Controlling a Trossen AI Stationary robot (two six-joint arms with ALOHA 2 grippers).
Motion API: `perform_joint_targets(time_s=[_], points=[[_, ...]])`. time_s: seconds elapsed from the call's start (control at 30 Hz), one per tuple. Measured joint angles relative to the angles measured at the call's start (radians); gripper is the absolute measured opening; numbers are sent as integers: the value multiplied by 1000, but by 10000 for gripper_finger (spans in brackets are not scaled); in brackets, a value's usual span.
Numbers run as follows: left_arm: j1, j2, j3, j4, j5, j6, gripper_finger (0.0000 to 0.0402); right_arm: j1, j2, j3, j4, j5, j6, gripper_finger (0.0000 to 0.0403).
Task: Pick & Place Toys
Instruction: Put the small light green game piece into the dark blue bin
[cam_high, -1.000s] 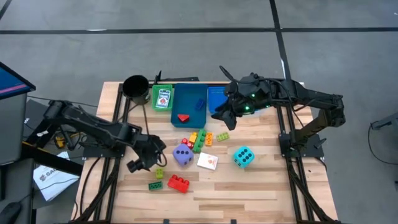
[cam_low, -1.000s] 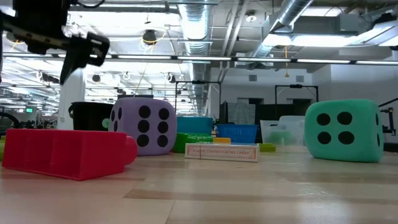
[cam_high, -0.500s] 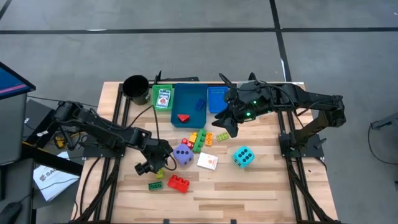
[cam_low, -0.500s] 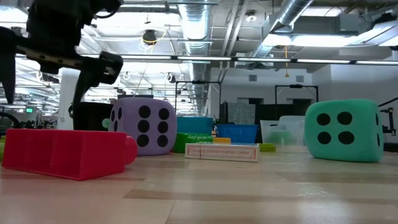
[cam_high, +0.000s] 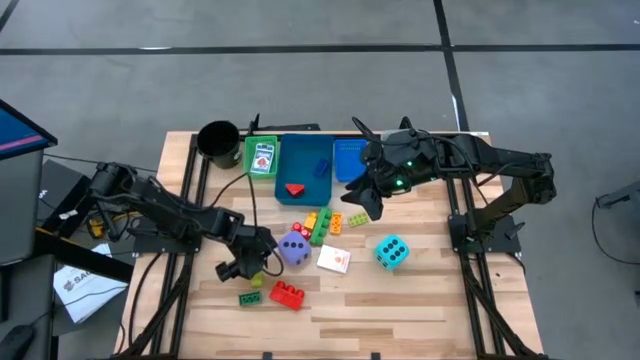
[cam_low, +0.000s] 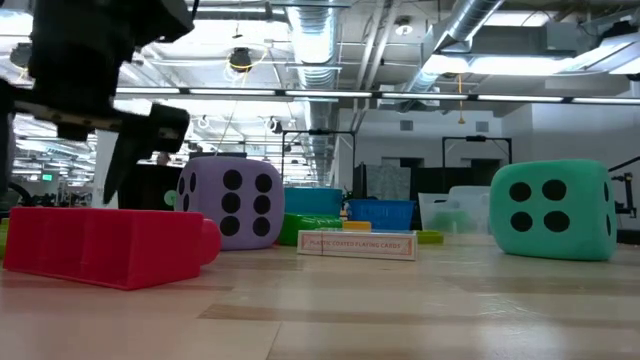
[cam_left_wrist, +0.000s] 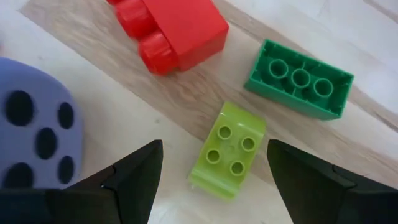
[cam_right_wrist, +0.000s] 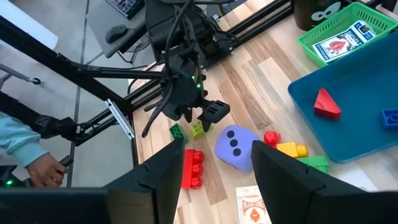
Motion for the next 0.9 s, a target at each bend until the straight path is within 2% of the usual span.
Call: perform_joint_targets(time_s=[0.2, 0.53, 0.63, 0.9], points=[[0, -9, -47, 88, 10, -5, 282, 0, 0, 0, 0, 0, 0, 184], [0, -9, -91, 135, 35, 25, 281, 0, 0, 0, 0, 0, 0, 184], [0, -9, -102, 145, 43, 69, 271, 0, 0, 0, 0, 0, 0, 184], [0, -9, -155, 244, 68, 69, 230, 0, 0, 0, 0, 0, 0, 184]])
